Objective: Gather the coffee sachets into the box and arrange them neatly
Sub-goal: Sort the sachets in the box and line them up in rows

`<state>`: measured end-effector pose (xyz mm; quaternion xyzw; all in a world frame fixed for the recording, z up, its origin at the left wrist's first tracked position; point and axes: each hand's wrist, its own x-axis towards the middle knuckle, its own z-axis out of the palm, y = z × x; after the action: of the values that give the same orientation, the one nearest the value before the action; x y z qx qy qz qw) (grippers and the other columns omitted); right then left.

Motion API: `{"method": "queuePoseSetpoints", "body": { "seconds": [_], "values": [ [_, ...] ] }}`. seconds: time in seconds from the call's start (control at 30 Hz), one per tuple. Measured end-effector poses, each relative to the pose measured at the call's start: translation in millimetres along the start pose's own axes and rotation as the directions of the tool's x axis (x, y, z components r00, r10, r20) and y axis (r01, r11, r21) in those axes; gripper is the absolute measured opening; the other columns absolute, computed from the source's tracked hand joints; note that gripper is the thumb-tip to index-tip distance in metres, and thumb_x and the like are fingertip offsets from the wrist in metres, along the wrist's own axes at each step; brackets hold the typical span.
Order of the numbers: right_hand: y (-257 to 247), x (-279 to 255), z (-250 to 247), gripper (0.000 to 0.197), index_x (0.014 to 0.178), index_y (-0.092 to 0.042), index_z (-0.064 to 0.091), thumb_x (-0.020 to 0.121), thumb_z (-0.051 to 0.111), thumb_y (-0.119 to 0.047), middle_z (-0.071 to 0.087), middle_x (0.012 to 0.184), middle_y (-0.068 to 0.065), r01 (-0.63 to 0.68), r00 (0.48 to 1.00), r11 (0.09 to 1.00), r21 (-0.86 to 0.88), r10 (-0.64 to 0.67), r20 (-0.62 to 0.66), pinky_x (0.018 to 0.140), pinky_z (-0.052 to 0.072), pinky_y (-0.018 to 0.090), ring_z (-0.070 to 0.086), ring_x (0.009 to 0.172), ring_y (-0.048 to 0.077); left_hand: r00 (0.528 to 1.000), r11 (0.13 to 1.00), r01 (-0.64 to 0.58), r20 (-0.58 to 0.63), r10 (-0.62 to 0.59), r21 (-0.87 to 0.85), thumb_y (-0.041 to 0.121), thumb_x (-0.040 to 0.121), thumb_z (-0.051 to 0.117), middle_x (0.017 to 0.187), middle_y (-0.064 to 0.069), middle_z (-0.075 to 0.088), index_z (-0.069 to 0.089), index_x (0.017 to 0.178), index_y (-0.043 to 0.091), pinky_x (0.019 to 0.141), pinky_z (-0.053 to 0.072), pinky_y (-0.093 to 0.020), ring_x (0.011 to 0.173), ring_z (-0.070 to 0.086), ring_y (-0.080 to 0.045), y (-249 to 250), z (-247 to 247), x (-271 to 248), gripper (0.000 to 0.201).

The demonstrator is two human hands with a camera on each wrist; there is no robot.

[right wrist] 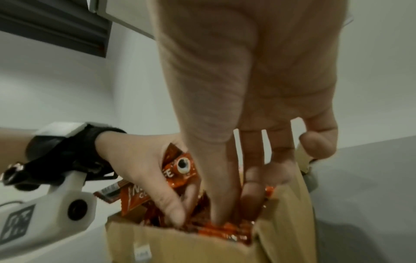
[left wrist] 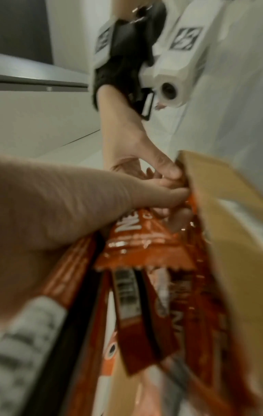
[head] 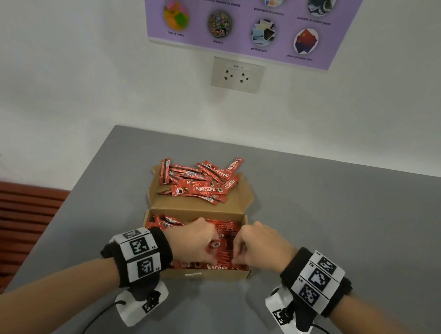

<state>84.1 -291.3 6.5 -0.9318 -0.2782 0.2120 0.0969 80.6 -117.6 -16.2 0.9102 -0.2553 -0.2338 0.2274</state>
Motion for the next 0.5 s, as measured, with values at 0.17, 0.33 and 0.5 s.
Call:
{"method": "queuePoseSetpoints", "body": {
  "seconds": [0.17, 0.33, 0.5],
  "values": [
    [-5, 5, -3, 0.024, 0.11, -0.015, 0.064, 0.096, 0.049, -0.028, 0.067, 0.093, -0.006, 0.146, 0.958, 0.957, 0.249, -0.073, -0.278, 0.07, 0.042, 0.014, 0.059, 0.076, 0.002, 0.814, 0.94, -0.105, -0.571, -0.106, -0.323, 0.025, 0.097, 0.046, 0.061, 0.006, 0.056, 0.064, 0.077, 0.013, 0.055, 0.038, -0.011, 0.05, 0.049, 0.002, 1, -24, -7, 0.03],
    [-32, 17, 6, 0.019, 0.102, -0.007, 0.057, 0.095, 0.053, -0.024, 0.054, 0.072, -0.014, 0.269, 0.895, 0.869, 0.415, -0.067, -0.44, 0.06, 0.037, 0.009, 0.052, 0.062, -0.008, 0.687, 0.859, -0.215, -0.697, -0.206, -0.465, 0.03, 0.099, 0.038, 0.057, 0.009, 0.049, 0.052, 0.065, 0.017, 0.059, 0.038, -0.011, 0.055, 0.049, -0.001, 7, -19, 0, 0.039],
    [-29, 25, 4, 0.01, 0.083, -0.016, 0.055, 0.088, 0.064, -0.019, 0.055, 0.066, -0.011, 0.242, 0.878, 0.849, 0.469, 0.014, -0.478, 0.056, 0.04, 0.012, 0.05, 0.054, 0.0, 0.802, 0.757, -0.213, -0.553, -0.226, -0.618, 0.032, 0.094, 0.051, 0.045, 0.012, 0.045, 0.053, 0.071, 0.017, 0.042, 0.037, -0.018, 0.041, 0.041, -0.002, 1, -21, -4, 0.028]
  ]
}}
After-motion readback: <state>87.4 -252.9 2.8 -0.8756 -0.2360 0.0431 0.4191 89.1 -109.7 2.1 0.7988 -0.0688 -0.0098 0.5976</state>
